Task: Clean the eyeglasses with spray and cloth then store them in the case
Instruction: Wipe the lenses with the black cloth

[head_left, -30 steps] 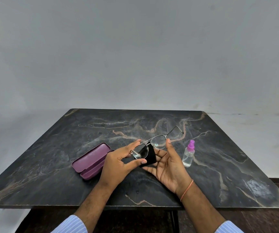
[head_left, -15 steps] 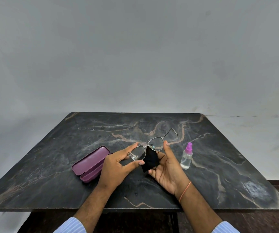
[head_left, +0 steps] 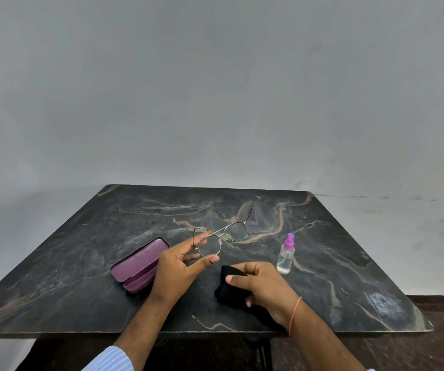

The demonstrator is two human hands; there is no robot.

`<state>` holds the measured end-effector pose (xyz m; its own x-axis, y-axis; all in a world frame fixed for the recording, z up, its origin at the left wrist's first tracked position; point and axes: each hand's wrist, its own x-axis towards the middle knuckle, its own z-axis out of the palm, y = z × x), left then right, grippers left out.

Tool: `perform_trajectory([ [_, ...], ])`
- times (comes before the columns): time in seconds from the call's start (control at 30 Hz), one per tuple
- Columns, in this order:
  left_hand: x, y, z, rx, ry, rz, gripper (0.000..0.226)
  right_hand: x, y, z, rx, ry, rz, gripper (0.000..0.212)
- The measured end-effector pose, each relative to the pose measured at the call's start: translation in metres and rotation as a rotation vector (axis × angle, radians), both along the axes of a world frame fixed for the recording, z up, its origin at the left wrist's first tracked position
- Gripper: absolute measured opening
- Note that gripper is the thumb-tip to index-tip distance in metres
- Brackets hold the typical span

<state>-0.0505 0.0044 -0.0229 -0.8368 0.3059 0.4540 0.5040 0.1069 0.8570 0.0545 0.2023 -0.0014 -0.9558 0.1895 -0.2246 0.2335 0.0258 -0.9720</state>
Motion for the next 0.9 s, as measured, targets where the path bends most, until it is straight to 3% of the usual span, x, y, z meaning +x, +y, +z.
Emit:
perform_trajectory([
  [0.1, 0.003, 0.002, 0.001, -0.026, 0.055, -0.001, 0.067, 0.007, 0.006, 0.004, 0.392, -0.051, -0.005, 0.021],
  [0.2, 0.005, 0.001, 0.002, -0.003, 0.070, -0.013, 0.066, 0.015, 0.013, 0.010, 0.805, -0.046, 0.014, 0.053],
  [0.3, 0.007, -0.001, 0.003, 0.016, 0.093, -0.024, 0.065, 0.022, 0.015, 0.015, 1.042, 0.046, -0.097, 0.058],
  [0.5, 0.009, -0.001, 0.006, 0.034, 0.131, -0.046, 0.060, 0.025, 0.017, 0.030, 0.979, 0.325, -0.337, 0.069],
  [0.63, 0.010, 0.000, 0.006, 0.045, 0.135, -0.050, 0.058, 0.022, 0.018, 0.038, 0.927, 0.415, -0.322, 0.077],
  [0.9, 0.008, 0.000, 0.003, 0.047, 0.160, -0.055, 0.058, 0.021, 0.007, 0.036, 1.063, 0.506, -0.262, 0.067],
])
